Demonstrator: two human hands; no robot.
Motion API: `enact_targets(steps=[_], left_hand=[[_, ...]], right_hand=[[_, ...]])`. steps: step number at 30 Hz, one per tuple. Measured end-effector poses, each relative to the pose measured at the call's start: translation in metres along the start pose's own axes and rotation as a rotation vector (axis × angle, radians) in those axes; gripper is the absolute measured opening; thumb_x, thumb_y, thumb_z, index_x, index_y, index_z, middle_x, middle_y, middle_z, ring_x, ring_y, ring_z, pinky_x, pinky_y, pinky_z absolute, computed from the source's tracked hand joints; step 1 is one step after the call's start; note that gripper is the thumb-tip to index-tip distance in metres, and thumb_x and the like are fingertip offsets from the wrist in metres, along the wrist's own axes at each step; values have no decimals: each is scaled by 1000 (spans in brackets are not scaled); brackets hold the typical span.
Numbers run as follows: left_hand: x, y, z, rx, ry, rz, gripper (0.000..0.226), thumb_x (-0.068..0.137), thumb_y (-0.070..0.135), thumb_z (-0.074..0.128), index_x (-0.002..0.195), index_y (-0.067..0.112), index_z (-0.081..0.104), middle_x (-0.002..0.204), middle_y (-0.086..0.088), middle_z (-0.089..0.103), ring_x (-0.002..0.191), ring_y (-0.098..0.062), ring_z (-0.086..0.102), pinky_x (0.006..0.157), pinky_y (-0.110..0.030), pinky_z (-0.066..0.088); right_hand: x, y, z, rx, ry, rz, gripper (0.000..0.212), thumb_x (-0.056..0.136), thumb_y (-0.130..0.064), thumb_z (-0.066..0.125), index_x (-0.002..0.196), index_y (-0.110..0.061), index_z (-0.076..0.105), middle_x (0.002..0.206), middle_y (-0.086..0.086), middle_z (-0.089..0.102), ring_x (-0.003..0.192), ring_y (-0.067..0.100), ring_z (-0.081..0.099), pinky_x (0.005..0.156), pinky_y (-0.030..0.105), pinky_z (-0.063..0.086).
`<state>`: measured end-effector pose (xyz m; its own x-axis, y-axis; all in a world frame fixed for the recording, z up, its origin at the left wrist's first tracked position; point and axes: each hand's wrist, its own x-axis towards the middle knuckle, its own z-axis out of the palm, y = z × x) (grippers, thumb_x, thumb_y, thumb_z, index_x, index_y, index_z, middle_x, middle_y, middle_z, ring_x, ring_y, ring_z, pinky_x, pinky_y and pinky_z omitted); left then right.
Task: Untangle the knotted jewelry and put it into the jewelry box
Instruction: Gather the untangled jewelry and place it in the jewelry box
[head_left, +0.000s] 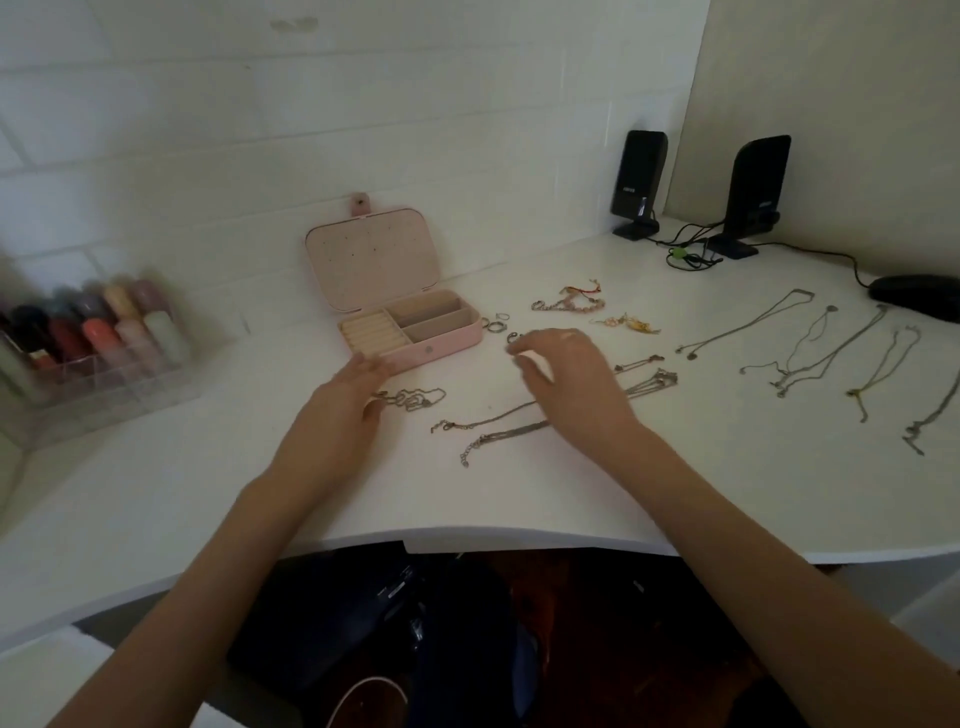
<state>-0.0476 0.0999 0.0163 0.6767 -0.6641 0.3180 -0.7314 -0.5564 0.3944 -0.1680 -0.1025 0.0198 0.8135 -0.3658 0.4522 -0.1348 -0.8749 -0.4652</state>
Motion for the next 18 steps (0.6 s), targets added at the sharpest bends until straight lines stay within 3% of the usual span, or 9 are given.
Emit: enact_targets(steps=[3,5,7,10,13,15,18], left_hand=[[7,-17,0,115,-82,93,29,94,5,55,120,9,65,140,-8,51,139,-29,36,110,-33,29],[8,-25,2,171,-55,152,20,91,10,62,107,13,73,118,-7,68,119,-33,54,98,-39,43],[6,-30,3,181,1,179,15,89,12,64,100,12,74,99,-7,72,97,-30,60,83,-39,47],[5,-30,2,170,30,115,10,91,13,60,92,7,68,91,-10,66,90,-29,55,77,-39,43],[10,-29,4,189,20,105,9,93,14,56,91,6,60,92,-12,61,91,-31,52,77,-39,38],[13,-30,7,157,21,103,8,96,15,52,95,8,56,94,-11,58,91,-29,51,76,-36,37],[14,-28,7,-163,87,-70,11,100,18,44,94,10,50,90,-3,62,82,-19,57,71,-26,41]], right_hand=[[28,-34,26,55,-188,-69,29,94,-23,58,122,-15,64,126,4,63,119,22,53,103,35,37],[39,-50,40,34,-347,-68,38,91,-26,64,127,-14,61,131,5,59,120,21,53,101,31,40],[45,-58,50,13,-442,-39,34,88,-27,68,119,-12,64,124,8,62,112,21,57,91,28,43],[48,-59,56,42,-463,-32,13,88,-23,68,87,-12,62,96,12,66,86,21,58,73,29,41],[48,-52,61,85,-446,-34,16,92,-20,62,85,-6,59,83,10,62,71,16,50,65,27,38],[50,-48,63,272,-370,44,12,94,-18,58,87,-9,54,82,8,62,67,12,50,61,20,38],[57,-40,61,598,-292,176,13,95,-11,56,84,-12,48,86,13,69,76,18,63,70,21,47]])
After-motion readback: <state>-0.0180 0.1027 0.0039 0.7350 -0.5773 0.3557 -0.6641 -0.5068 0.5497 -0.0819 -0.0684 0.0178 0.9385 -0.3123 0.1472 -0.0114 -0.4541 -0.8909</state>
